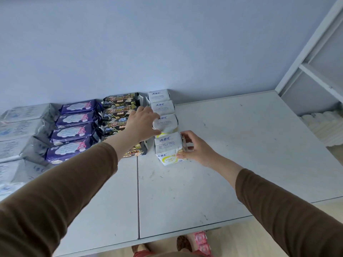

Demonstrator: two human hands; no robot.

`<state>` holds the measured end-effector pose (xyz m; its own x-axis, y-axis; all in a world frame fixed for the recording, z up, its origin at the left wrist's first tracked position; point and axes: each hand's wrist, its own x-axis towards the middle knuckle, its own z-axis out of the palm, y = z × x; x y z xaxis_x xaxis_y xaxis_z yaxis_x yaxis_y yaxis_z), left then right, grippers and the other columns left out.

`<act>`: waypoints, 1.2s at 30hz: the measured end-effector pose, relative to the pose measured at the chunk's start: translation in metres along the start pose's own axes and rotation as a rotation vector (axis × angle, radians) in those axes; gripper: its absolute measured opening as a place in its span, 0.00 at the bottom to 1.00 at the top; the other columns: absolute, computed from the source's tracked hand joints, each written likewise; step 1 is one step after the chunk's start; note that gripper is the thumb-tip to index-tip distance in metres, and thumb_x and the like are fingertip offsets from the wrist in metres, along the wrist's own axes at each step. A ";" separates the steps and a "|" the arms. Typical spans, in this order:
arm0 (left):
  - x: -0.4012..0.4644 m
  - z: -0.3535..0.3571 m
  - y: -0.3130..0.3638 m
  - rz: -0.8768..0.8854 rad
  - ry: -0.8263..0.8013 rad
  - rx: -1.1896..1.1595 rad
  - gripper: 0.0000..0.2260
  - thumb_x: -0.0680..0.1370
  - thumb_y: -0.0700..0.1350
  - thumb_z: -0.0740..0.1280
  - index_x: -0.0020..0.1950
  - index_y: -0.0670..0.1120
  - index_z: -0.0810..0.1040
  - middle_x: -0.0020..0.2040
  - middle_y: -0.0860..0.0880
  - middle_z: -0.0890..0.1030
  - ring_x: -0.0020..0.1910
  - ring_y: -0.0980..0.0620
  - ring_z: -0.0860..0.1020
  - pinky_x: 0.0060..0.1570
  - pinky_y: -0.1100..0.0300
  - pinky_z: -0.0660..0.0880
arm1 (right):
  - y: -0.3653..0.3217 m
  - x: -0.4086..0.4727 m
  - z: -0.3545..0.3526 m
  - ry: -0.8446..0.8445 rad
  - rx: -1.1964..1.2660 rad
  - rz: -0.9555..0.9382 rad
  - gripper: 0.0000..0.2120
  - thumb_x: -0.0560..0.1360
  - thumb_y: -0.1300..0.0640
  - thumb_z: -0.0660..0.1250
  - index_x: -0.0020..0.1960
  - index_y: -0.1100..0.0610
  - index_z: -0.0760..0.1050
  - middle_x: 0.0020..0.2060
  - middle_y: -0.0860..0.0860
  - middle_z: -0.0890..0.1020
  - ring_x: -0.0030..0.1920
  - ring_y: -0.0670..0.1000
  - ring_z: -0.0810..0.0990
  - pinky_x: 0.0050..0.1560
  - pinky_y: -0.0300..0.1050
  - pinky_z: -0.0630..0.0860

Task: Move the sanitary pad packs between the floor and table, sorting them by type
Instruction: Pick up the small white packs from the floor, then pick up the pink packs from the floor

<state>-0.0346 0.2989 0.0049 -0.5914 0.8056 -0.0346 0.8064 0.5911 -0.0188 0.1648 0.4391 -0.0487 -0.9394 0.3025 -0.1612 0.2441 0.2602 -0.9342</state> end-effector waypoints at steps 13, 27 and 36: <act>-0.071 -0.014 0.007 -0.033 0.135 -0.088 0.18 0.77 0.51 0.64 0.67 0.53 0.74 0.62 0.51 0.75 0.63 0.48 0.71 0.60 0.52 0.69 | 0.010 0.021 0.015 0.166 -0.189 -0.032 0.30 0.68 0.57 0.78 0.67 0.53 0.70 0.61 0.48 0.76 0.61 0.48 0.76 0.57 0.44 0.74; -0.188 0.015 0.043 -0.084 0.136 -0.213 0.19 0.77 0.50 0.67 0.67 0.49 0.73 0.61 0.51 0.76 0.63 0.48 0.71 0.59 0.51 0.71 | -0.004 -0.085 0.036 0.319 -0.464 -0.068 0.28 0.74 0.53 0.72 0.70 0.54 0.66 0.64 0.51 0.71 0.66 0.54 0.70 0.62 0.50 0.70; -0.323 0.058 0.094 -0.055 0.145 -0.321 0.17 0.77 0.49 0.67 0.66 0.50 0.74 0.57 0.52 0.77 0.57 0.49 0.73 0.49 0.53 0.74 | 0.014 -0.242 0.077 0.322 -0.614 -0.133 0.21 0.75 0.53 0.69 0.67 0.50 0.71 0.63 0.46 0.72 0.65 0.48 0.67 0.57 0.46 0.70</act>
<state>0.2330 0.0920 -0.0436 -0.6471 0.7559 0.0999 0.7440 0.5974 0.2993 0.3774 0.2992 -0.0474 -0.8760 0.4639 0.1322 0.3131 0.7553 -0.5758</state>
